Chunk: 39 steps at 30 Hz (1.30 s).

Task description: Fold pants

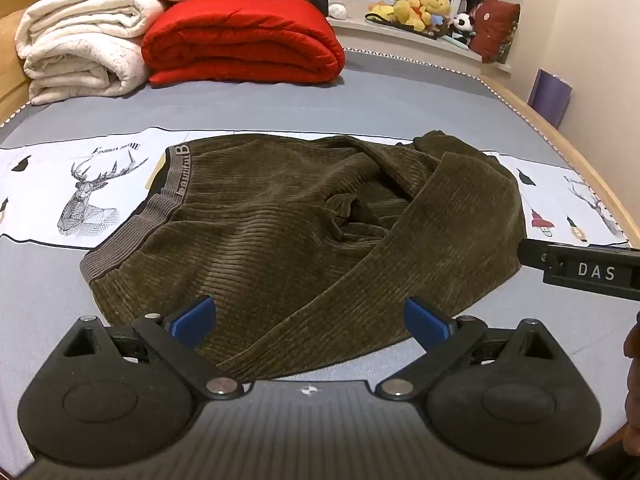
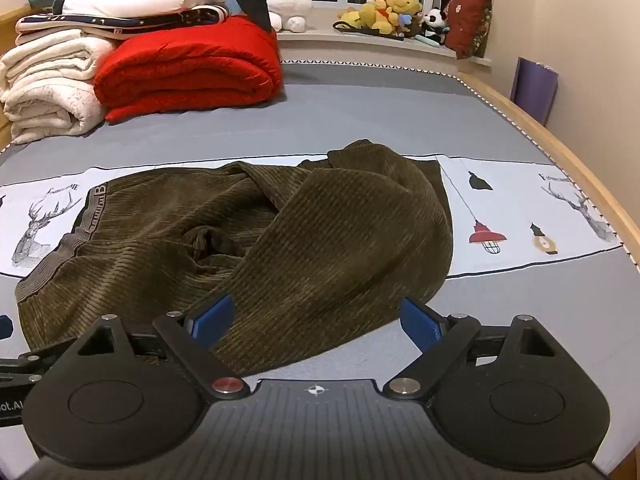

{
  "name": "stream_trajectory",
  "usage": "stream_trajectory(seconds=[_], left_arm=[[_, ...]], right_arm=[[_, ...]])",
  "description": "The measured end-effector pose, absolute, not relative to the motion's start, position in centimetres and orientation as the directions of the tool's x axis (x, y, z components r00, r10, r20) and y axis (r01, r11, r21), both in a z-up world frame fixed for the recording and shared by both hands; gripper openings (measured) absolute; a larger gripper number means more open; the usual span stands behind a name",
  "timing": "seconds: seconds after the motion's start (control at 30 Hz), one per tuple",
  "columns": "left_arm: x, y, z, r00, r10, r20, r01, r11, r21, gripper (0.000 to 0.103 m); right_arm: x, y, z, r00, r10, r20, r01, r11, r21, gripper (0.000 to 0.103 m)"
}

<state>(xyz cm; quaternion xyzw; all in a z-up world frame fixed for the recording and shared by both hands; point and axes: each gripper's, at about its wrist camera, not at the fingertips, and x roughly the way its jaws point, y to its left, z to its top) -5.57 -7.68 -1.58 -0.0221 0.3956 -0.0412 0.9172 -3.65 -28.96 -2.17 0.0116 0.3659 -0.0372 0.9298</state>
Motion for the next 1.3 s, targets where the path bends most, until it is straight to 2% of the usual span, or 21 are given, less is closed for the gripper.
stream_trajectory(seconds=[1.3], left_arm=[[-4.7, -7.9, -2.7, 0.68, -0.094, -0.727, 0.063, 0.996, -0.07, 0.101]], right_arm=[[-3.3, -28.9, -2.7, 0.706, -0.05, -0.706, 0.084, 0.996, 0.013, 0.091]])
